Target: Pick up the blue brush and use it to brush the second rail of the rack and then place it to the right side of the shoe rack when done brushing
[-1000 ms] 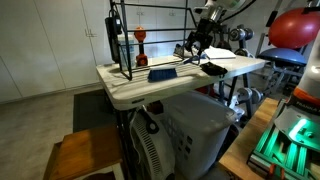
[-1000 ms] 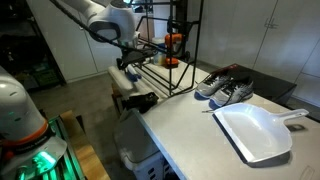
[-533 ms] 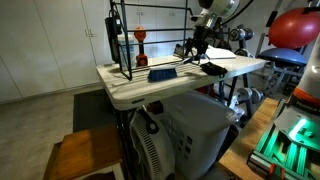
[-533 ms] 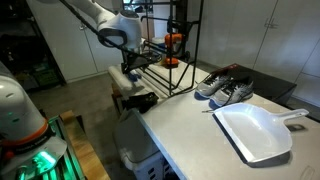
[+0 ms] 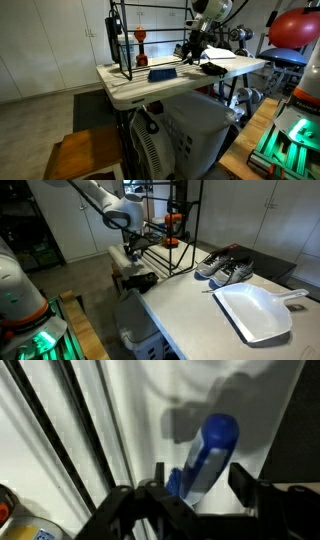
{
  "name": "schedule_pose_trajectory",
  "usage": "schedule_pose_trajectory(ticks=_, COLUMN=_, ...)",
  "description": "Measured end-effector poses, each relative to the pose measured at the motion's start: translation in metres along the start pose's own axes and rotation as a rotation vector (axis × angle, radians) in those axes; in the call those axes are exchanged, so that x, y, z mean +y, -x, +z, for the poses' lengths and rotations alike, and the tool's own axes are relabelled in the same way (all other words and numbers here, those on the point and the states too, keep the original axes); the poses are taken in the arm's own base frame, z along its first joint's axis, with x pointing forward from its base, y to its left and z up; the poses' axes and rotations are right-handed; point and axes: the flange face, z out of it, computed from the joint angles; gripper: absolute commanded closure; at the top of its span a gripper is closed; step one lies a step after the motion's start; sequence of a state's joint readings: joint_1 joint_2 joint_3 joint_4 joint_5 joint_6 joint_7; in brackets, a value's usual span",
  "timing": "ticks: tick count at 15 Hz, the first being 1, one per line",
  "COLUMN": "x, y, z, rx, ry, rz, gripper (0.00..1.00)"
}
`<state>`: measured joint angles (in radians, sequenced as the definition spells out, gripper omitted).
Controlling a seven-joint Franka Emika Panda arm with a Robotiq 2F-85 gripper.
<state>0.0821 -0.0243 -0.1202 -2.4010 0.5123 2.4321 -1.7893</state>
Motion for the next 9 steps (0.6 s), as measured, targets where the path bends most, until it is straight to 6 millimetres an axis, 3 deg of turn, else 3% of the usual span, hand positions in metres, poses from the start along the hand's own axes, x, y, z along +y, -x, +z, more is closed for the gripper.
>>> schedule_pose_trajectory(ticks=4, x=0.003, y=-0.007, z=0.001, rx=0.001, ry=-0.001, rz=-0.014, gripper=0.92)
schedule_pose_trajectory(ticks=9, x=0.003, y=-0.012, z=0.001, rx=0.002, ry=-0.001, rz=-0.025, gripper=0.93)
